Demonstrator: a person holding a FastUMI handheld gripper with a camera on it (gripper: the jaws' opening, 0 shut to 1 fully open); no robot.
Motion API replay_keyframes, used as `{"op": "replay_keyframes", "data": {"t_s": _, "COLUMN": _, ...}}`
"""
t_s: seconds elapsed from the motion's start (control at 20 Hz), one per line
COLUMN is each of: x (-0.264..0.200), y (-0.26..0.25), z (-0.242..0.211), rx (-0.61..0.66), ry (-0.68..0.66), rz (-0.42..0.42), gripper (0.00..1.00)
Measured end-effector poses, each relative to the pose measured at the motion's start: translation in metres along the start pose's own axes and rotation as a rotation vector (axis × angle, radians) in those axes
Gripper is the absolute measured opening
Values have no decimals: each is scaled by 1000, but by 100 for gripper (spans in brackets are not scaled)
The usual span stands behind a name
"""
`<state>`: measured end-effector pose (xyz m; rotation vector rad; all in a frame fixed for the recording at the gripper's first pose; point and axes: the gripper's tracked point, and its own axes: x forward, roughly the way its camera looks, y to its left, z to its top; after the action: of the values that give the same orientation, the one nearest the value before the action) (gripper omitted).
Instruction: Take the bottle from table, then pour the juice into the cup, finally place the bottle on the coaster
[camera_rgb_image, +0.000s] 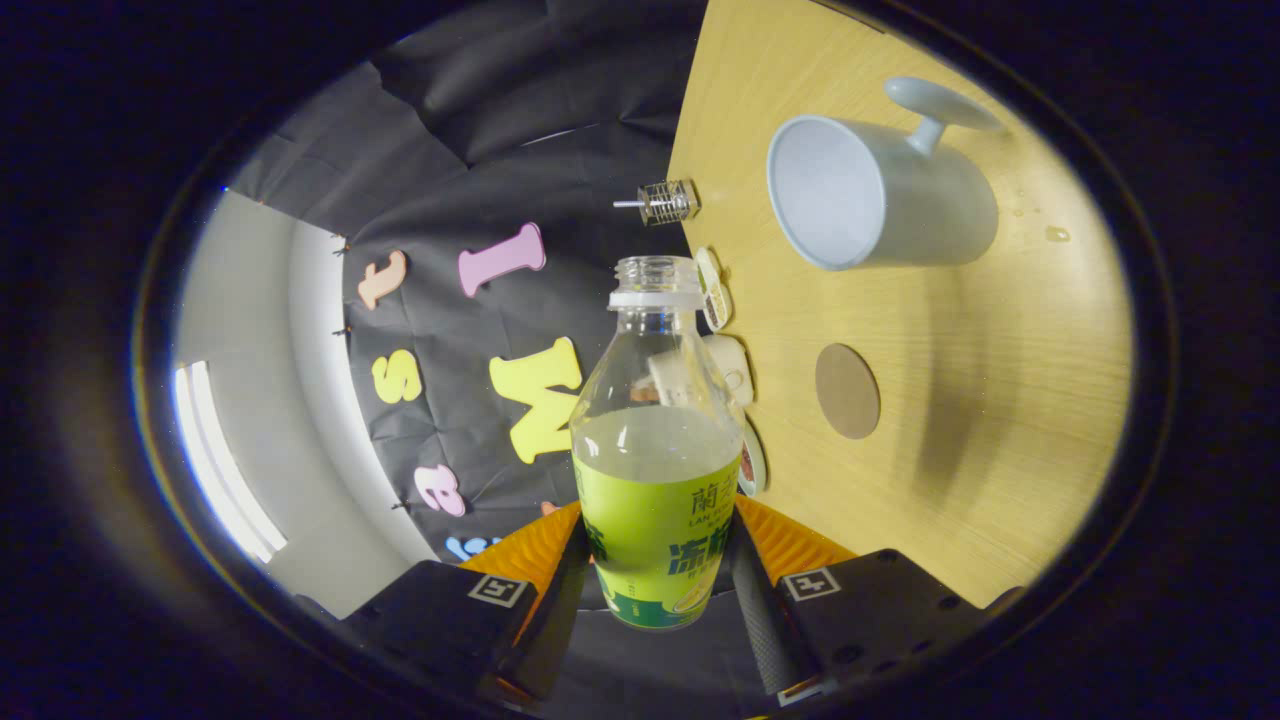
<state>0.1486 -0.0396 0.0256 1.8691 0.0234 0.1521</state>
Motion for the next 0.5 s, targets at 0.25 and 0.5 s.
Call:
{"op": "replay_keyframes", "data": {"t_s": 0.25, "x": -1, "y": 3, "z": 1, "rx": 29, "ry": -3, "rz": 7, "gripper": 77}}
{"op": "replay_keyframes", "data": {"t_s": 0.5, "x": 3, "y": 8, "z": 6, "rx": 59, "ry": -9, "rz": 22, "gripper": 77}}
